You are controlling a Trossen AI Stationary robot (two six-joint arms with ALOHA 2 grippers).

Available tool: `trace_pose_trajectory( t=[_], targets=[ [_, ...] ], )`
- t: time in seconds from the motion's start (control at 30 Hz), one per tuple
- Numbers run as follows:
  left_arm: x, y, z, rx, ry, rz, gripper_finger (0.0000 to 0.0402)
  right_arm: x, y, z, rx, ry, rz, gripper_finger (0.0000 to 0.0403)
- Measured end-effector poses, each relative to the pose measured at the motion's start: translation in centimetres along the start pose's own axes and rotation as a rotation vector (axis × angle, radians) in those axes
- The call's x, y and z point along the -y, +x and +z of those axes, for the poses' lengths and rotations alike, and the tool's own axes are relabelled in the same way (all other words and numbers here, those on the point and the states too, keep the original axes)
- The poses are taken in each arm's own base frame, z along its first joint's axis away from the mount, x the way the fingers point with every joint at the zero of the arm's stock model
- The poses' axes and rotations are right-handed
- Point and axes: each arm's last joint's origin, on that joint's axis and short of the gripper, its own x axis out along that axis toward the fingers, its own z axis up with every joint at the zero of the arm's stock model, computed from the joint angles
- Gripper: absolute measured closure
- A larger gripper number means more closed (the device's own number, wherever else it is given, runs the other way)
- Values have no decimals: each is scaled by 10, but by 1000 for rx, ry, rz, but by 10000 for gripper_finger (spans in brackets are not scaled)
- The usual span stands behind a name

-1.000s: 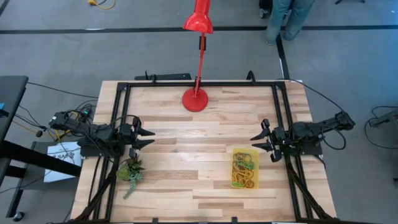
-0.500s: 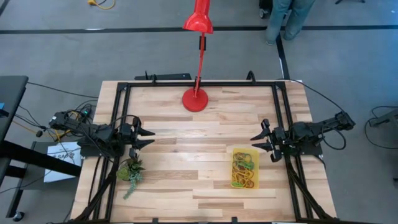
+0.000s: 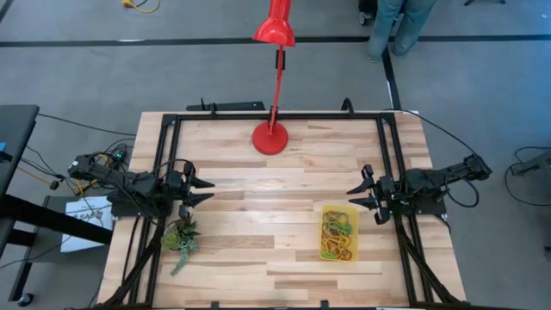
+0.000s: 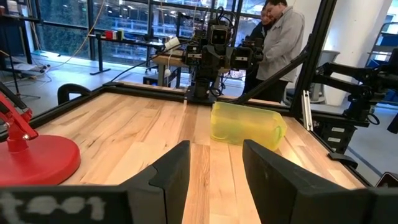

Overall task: Pick and place rubber bands into bin
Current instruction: Return to Home Position

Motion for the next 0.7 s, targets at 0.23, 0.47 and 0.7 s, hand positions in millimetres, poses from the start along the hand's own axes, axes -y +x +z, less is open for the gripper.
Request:
trace_pose_trajectory(
  t=[0.23, 0.47, 0.7],
  targets=[
    [0, 0, 0, 0, 0, 0, 262, 0, 0, 0, 1, 0, 0, 301],
    [0, 0, 0, 0, -1, 0, 262, 0, 0, 0, 1, 0, 0, 301],
    [0, 0, 0, 0, -2, 0, 262, 0, 0, 0, 1, 0, 0, 301]
  ],
)
